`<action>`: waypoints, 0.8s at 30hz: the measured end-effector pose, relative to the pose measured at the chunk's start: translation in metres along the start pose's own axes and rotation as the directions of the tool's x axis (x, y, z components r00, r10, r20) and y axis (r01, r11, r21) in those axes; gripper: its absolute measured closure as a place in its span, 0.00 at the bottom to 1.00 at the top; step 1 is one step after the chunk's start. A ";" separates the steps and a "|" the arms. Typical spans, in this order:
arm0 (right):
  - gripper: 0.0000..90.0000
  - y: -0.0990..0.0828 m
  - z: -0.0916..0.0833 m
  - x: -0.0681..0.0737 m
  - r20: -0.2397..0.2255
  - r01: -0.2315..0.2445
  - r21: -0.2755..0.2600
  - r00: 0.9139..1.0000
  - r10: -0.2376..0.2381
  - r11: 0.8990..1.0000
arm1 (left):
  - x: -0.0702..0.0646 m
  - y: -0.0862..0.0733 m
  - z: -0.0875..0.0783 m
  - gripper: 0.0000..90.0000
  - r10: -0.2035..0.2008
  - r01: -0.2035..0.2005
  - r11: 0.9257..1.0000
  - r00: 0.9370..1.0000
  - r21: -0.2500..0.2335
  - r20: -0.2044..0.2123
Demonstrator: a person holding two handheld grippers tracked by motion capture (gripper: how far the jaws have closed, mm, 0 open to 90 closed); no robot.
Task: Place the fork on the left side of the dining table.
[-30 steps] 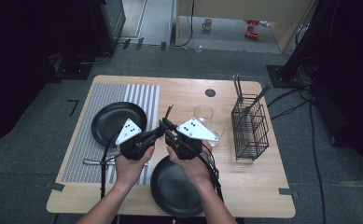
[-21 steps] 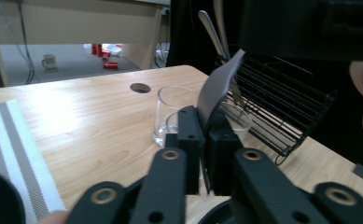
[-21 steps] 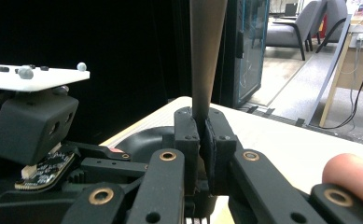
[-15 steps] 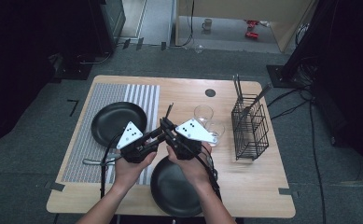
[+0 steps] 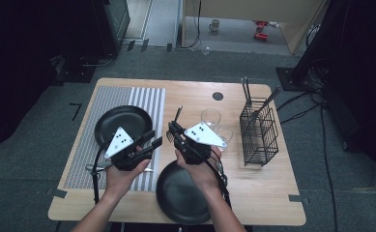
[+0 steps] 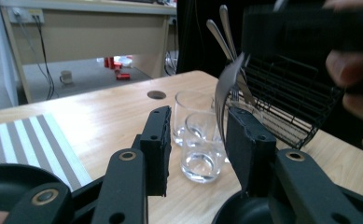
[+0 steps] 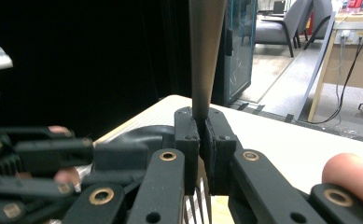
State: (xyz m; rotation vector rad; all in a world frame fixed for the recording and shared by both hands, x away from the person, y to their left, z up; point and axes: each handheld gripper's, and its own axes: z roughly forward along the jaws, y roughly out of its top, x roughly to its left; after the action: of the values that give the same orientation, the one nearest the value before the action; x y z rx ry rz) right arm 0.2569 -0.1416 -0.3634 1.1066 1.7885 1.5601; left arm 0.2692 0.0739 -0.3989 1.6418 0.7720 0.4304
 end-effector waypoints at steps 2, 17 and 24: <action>0.95 -0.001 0.001 0.001 -0.001 -0.001 0.004 1.000 0.001 1.000 | 0.000 0.005 -0.003 0.68 0.003 -0.003 1.000 1.000 -0.015 -0.003; 0.95 -0.007 0.006 0.007 -0.008 0.017 0.027 1.000 -0.017 0.999 | -0.014 0.040 -0.011 0.68 0.043 -0.040 0.996 0.998 -0.085 0.035; 0.95 -0.008 0.007 0.009 -0.011 0.026 0.033 1.000 -0.026 0.999 | -0.023 0.054 -0.009 0.69 0.065 -0.059 0.993 0.997 -0.105 0.049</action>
State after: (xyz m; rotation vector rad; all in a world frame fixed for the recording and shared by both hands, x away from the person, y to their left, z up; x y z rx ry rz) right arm 0.2556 -0.1302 -0.3715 1.0875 1.8346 1.5292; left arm 0.2605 0.0608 -0.3422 1.5766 0.6505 0.4623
